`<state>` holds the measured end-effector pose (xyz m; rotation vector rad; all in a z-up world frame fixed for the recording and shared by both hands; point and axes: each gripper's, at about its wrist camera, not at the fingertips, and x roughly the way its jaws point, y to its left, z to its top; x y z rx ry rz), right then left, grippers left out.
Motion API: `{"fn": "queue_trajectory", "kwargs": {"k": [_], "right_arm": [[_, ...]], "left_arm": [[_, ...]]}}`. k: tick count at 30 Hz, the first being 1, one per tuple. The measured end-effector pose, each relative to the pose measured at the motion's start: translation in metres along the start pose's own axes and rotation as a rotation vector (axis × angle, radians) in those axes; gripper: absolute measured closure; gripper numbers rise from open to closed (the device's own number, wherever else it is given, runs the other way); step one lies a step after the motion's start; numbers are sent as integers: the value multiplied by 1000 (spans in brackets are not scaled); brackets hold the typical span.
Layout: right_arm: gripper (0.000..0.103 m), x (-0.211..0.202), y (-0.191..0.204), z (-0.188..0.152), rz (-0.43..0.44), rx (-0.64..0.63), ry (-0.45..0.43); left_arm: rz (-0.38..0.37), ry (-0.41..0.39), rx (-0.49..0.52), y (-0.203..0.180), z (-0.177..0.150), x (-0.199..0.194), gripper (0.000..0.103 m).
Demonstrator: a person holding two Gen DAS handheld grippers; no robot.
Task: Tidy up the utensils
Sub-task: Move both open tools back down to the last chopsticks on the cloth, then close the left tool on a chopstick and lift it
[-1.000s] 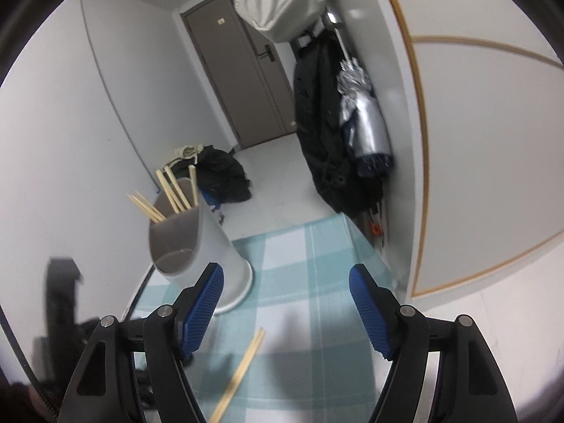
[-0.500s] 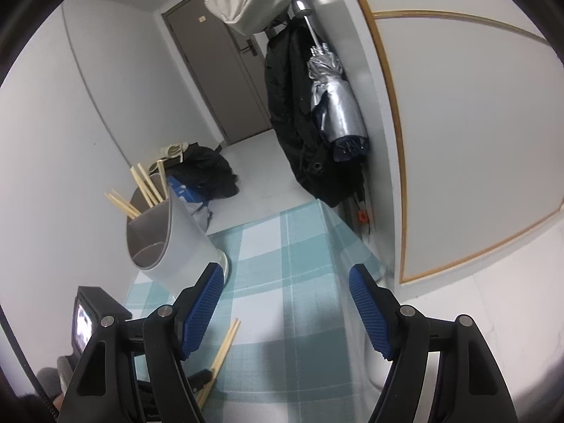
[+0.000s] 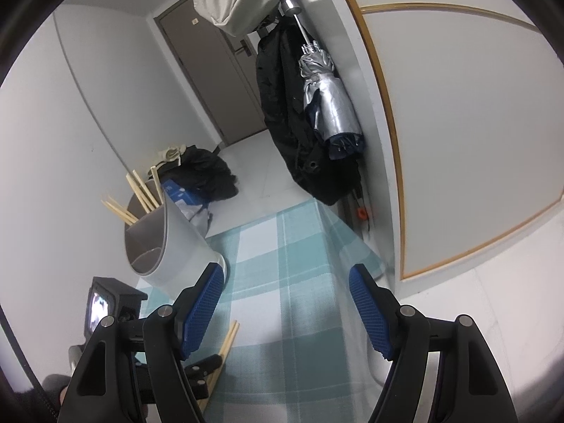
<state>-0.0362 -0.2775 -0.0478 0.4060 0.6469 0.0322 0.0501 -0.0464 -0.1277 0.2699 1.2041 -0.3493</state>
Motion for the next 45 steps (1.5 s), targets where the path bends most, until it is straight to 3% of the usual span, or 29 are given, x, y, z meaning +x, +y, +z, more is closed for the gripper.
{"fn": "queue_trajectory", "kwargs": {"k": [8, 19, 20, 23, 28, 30, 35, 40, 45], "right_arm": [[29, 0, 2, 1, 11, 6, 0], [29, 0, 1, 2, 10, 14, -6], [29, 1, 0, 2, 9, 17, -6], [29, 2, 0, 1, 24, 26, 5], [29, 3, -1, 0, 41, 38, 28], [29, 4, -1, -2, 38, 44, 43], [29, 14, 5, -9, 28, 23, 118], [32, 36, 14, -21, 66, 21, 260], [55, 75, 35, -40, 95, 13, 479]], "left_arm": [[-15, 9, -34, 8, -5, 0, 7], [78, 17, 53, -17, 9, 6, 9], [83, 12, 61, -20, 10, 6, 11], [63, 7, 95, -37, 16, 6, 38], [-73, 73, 36, -48, 29, 11, 93], [-74, 64, 32, -54, 29, 11, 101], [-63, 20, 3, -53, 27, 9, 102], [-130, -112, -48, -31, 22, -31, 102], [-191, -269, -134, 8, 12, -80, 102]]}}
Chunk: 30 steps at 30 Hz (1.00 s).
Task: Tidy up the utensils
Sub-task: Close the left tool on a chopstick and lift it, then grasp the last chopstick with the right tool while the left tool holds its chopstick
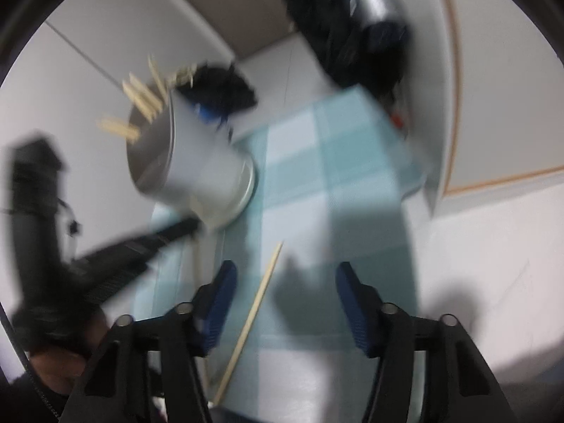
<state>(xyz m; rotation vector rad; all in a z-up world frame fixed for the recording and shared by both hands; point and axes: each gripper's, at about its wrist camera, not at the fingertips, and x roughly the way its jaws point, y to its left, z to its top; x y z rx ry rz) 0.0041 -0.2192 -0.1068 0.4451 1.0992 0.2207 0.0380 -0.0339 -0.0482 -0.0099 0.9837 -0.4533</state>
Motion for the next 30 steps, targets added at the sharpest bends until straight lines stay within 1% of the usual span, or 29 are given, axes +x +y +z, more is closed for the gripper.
{"fn": "queue_trajectory", "kwargs": {"k": [2, 4, 6, 9, 12, 13, 14, 15, 17, 19, 21, 22, 23, 24, 26, 27, 28, 29, 30], "right_arm": [[59, 10, 6, 1, -11, -1, 33], [61, 25, 14, 5, -30, -5, 85], [66, 35, 20, 9, -31, -7, 123], [66, 51, 33, 14, -133, -34, 175], [65, 68, 43, 13, -211, -45, 232], [66, 69, 48, 12, -240, -61, 221], [64, 74, 55, 10, -285, -85, 237], [64, 76, 61, 9, -321, -110, 235], [64, 79, 69, 5, -373, -138, 236], [68, 81, 76, 2, -435, -168, 219], [83, 81, 80, -1, -476, -195, 193], [87, 81, 80, -2, -471, -202, 182], [95, 79, 80, -4, -469, -203, 171], [96, 77, 78, -5, -459, -199, 164], [99, 72, 74, -7, -383, -182, 153], [99, 70, 71, -8, -367, -173, 146], [100, 64, 66, -9, -335, -157, 125], [101, 59, 64, -9, -322, -146, 107], [103, 48, 59, -10, -294, -121, 69]], "left_arm": [[-13, -44, -31, 10, 10, -13, 102], [-26, -81, -58, 23, 13, -26, 102], [-35, -106, -83, 34, 9, -39, 102], [-44, -127, -106, 44, 8, -39, 102], [-49, -136, -127, 53, 6, -36, 102], [-53, -138, -137, 56, 5, -36, 102], [-54, -140, -143, 59, 5, -37, 102], [-55, -145, -149, 62, 5, -38, 102], [-57, -149, -151, 61, 4, -46, 102], [-61, -150, -154, 64, 2, -50, 102], [-61, -153, -157, 66, 2, -52, 102], [-63, -153, -159, 68, 1, -52, 102], [-63, -154, -165, 69, 1, -52, 102], [-62, -153, -167, 70, 1, -51, 102], [-55, -150, -175, 73, 0, -51, 102], [-57, -148, -183, 74, 0, -51, 102], [-61, -147, -185, 75, 0, -52, 102], [-61, -148, -183, 74, 0, -53, 102], [-60, -152, -178, 73, -1, -55, 102]]}}
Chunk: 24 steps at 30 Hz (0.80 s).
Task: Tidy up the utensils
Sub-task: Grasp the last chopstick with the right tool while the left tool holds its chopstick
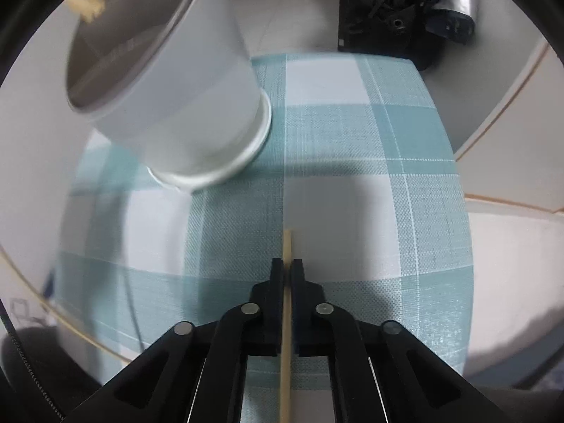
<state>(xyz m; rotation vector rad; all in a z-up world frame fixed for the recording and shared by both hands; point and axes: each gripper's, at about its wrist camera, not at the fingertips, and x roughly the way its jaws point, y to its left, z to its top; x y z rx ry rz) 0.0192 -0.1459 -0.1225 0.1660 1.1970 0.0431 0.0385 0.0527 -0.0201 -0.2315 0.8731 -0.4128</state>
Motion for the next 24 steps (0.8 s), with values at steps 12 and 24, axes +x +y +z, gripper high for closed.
{"fn": "queue_trajectory", "kwargs": {"k": [12, 24], "right_arm": [[99, -49, -2, -23, 109, -84, -137], [71, 21, 29, -20, -83, -281, 11]], "left_arm": [[51, 1, 55, -15, -3, -14, 102], [67, 9, 54, -11, -3, -20, 102]]}}
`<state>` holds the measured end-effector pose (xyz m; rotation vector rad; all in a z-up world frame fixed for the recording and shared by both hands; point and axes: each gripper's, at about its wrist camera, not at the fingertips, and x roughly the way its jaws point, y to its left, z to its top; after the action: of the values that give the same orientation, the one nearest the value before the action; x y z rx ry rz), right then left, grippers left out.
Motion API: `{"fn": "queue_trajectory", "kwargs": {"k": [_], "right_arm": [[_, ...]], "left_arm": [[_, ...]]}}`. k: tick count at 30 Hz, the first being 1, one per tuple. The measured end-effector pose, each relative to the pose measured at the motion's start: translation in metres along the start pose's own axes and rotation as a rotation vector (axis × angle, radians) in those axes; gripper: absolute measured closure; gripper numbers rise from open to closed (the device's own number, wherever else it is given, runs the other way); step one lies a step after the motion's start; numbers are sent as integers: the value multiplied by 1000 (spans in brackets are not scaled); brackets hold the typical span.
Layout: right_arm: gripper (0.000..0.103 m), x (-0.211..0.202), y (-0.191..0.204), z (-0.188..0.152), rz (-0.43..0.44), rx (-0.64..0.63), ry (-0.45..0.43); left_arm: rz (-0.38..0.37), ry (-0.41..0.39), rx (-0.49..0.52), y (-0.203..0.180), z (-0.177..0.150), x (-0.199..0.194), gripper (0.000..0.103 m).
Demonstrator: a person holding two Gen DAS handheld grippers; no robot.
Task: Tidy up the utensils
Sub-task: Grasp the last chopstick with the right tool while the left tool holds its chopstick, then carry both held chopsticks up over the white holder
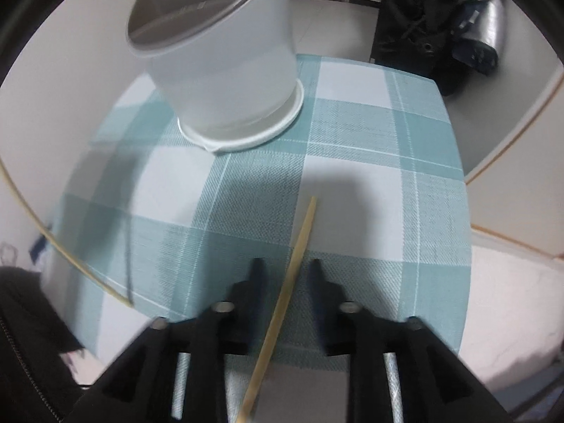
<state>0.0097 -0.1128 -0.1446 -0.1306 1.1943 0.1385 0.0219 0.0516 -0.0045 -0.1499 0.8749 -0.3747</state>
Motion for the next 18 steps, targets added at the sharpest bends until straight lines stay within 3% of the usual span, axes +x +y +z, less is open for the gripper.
{"fn": "queue_trajectory", "kwargs": {"k": [5, 7, 8, 10, 15, 18], "right_arm": [[72, 5, 6, 4, -34, 13, -26], [85, 4, 8, 5, -30, -4, -44], [97, 5, 12, 5, -39, -34, -62], [97, 5, 11, 5, -28, -36, -85], [98, -6, -19, 5, 118, 116, -141], [98, -33, -39, 1, 205, 182, -242]], "left_arm": [[6, 7, 2, 2, 1, 2, 102], [8, 12, 1, 3, 3, 4, 102], [10, 13, 3, 3, 4, 5, 102], [16, 14, 3, 3, 4, 7, 102], [23, 16, 1, 2, 4, 7, 102], [26, 17, 14, -4, 2, 4, 102]]}}
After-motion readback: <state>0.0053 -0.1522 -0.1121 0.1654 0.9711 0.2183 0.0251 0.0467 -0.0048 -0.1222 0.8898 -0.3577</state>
